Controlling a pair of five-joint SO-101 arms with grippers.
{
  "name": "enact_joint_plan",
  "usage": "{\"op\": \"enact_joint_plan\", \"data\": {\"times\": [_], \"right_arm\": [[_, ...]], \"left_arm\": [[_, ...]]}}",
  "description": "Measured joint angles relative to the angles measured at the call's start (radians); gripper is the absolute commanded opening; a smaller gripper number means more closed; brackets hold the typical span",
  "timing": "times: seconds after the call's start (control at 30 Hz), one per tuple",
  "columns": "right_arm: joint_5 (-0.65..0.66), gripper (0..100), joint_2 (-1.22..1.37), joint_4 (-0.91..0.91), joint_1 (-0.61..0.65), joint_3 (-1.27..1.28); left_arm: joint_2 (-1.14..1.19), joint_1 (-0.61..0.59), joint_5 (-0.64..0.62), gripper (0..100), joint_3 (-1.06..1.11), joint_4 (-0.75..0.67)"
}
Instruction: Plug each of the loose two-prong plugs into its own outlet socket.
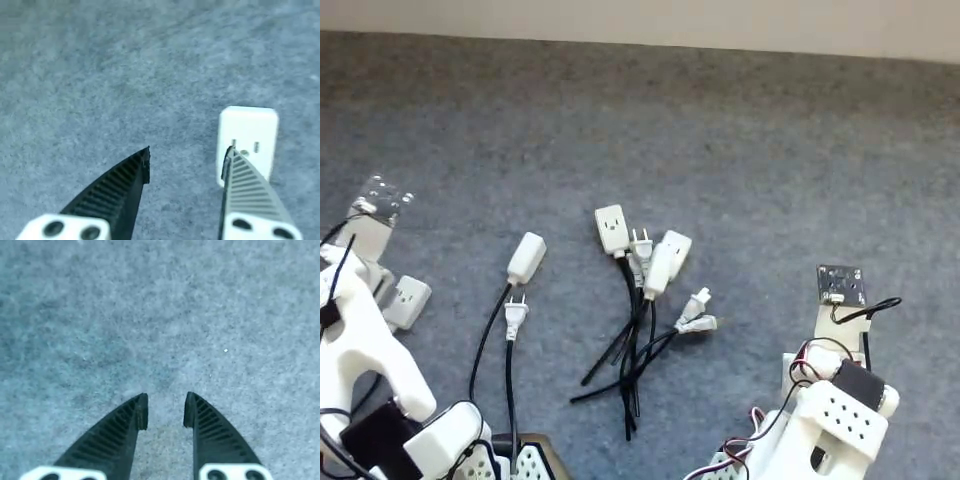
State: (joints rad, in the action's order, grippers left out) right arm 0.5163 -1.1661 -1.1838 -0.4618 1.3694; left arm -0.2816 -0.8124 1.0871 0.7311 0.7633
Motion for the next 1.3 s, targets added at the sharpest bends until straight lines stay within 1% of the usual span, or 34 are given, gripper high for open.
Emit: {"op": "enact_joint_plan", "data": {"times": [0.17, 0.3, 0.37, 0.43, 0.5, 0.67, 0.77, 0.87, 0.97, 1.07, 1.13, 1.3], "right_arm": [[0.000, 12.8, 0.000, 0.000, 0.000, 0.000], [0.000, 12.8, 0.000, 0.000, 0.000, 0.000], [0.000, 12.8, 0.000, 0.000, 0.000, 0.000], [0.000, 12.8, 0.000, 0.000, 0.000, 0.000], [0.000, 12.8, 0.000, 0.000, 0.000, 0.000], [0.000, 12.8, 0.000, 0.000, 0.000, 0.000], [0.000, 12.8, 0.000, 0.000, 0.002, 0.000], [0.000, 12.8, 0.000, 0.000, 0.002, 0.000], [0.000, 12.8, 0.000, 0.000, 0.002, 0.000], [0.000, 12.8, 0.000, 0.000, 0.002, 0.000], [0.000, 12.8, 0.000, 0.000, 0.002, 0.000], [0.000, 12.8, 0.000, 0.000, 0.002, 0.000]], "left_arm": [[0.000, 0.023, 0.000, 23, 0.054, -0.021], [0.052, 0.026, -0.006, 23, 0.071, -0.124], [0.114, 0.023, -0.006, 23, 0.071, -0.173], [0.192, 0.002, -0.005, 23, 0.034, -0.227], [0.279, -0.031, -0.003, 23, -0.020, -0.249], [0.446, -0.087, -0.008, 23, -0.176, -0.244], [0.486, -0.101, -0.025, 23, -0.241, -0.233], [0.486, -0.103, -0.072, 23, -0.327, -0.117], [0.470, -0.086, -0.078, 23, -0.393, 0.077], [0.442, -0.040, -0.069, 23, -0.402, 0.267], [0.420, 0.005, -0.068, 23, -0.387, 0.318], [0.327, 0.101, -0.068, 23, -0.288, 0.385]]}}
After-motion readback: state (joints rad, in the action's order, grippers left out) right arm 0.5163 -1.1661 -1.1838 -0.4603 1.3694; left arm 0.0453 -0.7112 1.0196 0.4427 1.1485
